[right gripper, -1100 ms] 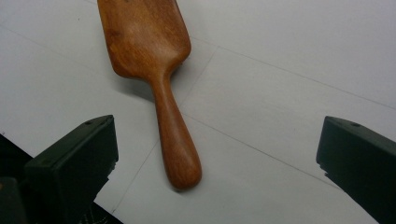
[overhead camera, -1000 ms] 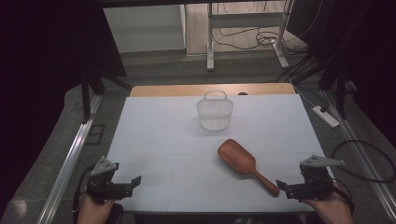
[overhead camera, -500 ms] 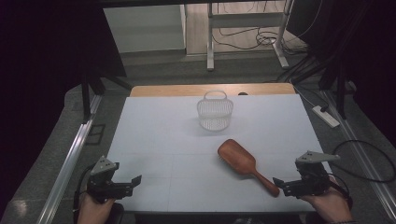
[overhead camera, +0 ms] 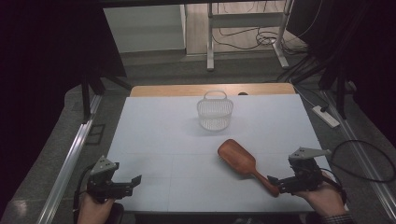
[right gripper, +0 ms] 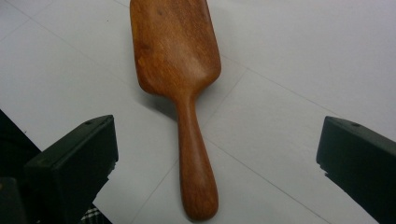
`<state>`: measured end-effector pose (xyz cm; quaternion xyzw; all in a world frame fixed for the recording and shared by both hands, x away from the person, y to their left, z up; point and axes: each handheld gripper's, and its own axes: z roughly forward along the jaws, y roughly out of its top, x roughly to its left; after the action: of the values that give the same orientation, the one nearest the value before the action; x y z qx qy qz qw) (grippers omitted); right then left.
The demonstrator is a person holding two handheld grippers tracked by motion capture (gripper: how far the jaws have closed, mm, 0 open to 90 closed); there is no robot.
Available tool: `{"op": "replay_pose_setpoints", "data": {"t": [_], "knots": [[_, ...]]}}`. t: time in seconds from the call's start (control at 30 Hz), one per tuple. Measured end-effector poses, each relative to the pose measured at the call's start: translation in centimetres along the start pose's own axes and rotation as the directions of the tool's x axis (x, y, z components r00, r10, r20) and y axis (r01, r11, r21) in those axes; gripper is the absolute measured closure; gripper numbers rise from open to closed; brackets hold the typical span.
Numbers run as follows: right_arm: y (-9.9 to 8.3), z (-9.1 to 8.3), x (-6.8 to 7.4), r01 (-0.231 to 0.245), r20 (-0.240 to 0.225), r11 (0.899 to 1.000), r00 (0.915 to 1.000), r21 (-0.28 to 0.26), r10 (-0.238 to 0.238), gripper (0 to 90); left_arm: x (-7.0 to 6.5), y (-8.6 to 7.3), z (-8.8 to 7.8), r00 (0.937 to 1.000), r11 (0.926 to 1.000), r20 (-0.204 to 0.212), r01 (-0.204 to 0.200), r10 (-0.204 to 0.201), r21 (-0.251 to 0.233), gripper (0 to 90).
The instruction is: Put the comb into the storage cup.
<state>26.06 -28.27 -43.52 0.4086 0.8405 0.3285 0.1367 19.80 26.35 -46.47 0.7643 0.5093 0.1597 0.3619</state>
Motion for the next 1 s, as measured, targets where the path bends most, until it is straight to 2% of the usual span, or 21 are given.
{"op": "replay_pose_setpoints", "data": {"t": [0.5,0.9,1.0], "knots": [[1.3,1.4,0.6,0.039,-0.017,0.999,0.9991,0.028,-0.039,0.0,0.0,0.0,0.1,1.0000,1.0000,-0.001,-0.002,0.003,0.003,3.4],[2.1,2.8,0.9,0.039,-0.029,0.997,0.9989,0.066,-0.037,0.0,0.0,0.1,0.2,1.0000,0.9998,0.001,-0.007,0.007,0.017,3.4],[2.2,3.1,1.0,0.054,-0.035,0.996,0.9981,0.073,-0.051,0.0,0.0,0.1,0.2,1.0000,0.9998,0.003,-0.006,0.006,0.018,3.4]]}}
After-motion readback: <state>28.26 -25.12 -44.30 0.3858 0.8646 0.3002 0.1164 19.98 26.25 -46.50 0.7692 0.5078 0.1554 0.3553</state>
